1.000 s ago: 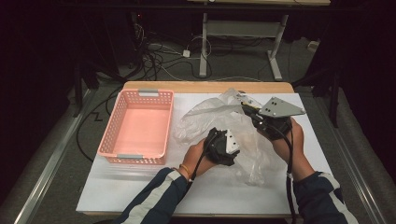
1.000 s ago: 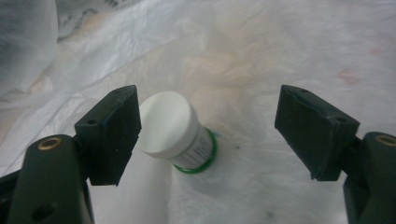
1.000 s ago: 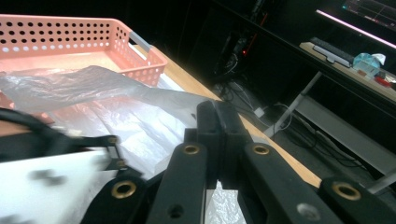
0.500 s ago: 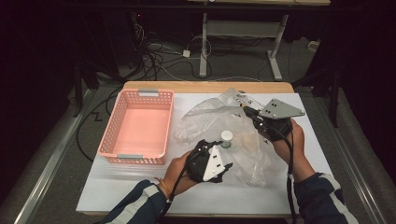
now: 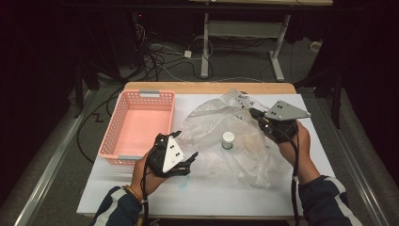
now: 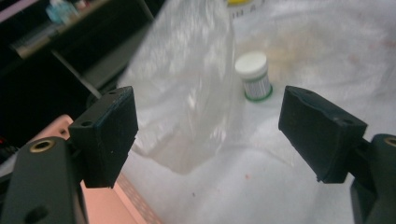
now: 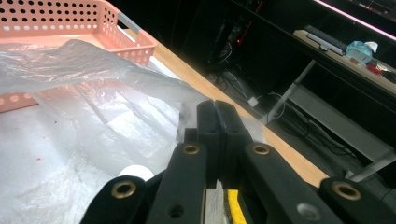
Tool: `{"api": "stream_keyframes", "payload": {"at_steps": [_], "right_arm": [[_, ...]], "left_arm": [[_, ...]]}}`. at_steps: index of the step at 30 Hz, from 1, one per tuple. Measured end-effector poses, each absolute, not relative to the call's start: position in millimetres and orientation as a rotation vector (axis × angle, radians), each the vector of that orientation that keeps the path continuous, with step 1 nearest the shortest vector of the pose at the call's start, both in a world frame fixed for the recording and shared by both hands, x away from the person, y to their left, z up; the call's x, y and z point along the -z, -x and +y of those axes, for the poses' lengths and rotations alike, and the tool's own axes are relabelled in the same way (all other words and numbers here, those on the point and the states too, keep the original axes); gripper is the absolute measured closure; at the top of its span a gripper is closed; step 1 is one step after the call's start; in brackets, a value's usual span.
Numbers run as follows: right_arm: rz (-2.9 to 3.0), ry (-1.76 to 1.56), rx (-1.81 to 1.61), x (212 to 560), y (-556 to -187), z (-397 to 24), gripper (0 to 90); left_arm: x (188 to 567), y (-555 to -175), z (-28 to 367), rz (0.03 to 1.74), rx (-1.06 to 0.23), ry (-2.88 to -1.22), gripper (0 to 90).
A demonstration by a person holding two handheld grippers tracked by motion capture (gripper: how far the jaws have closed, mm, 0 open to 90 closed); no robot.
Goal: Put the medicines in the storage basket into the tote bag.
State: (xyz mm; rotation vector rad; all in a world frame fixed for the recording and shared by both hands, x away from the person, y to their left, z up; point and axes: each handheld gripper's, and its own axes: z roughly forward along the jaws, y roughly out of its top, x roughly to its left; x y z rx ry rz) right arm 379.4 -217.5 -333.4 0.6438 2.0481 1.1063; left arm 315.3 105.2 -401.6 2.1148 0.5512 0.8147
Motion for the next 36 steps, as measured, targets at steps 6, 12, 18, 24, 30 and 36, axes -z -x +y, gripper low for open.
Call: {"api": "stream_keyframes", "payload": {"at_steps": [6,12,18,24,30,36], "right_arm": [[2.040,-0.657,-1.095,336,-380,-222,90.0],[2.038,-0.670,-1.085,339,-382,-227,90.0],[2.035,-0.679,-1.081,340,-384,-229,88.4],[2.018,-0.665,-1.106,341,-377,-228,77.0],[1.976,-0.654,-1.150,336,-362,-230,58.7],[1.909,-0.635,-1.200,322,-343,-236,47.0]], "left_arm": [[408,-333,101,0.624,-0.770,-2.170,36.8],[413,-346,99,0.652,-0.726,-2.215,66.0],[413,-348,94,0.596,-0.671,-2.225,83.5],[411,-344,92,0.559,-0.646,-2.209,86.0],[409,-339,91,0.541,-0.630,-2.195,86.2],[409,-338,89,0.526,-0.612,-2.187,86.6]]}}
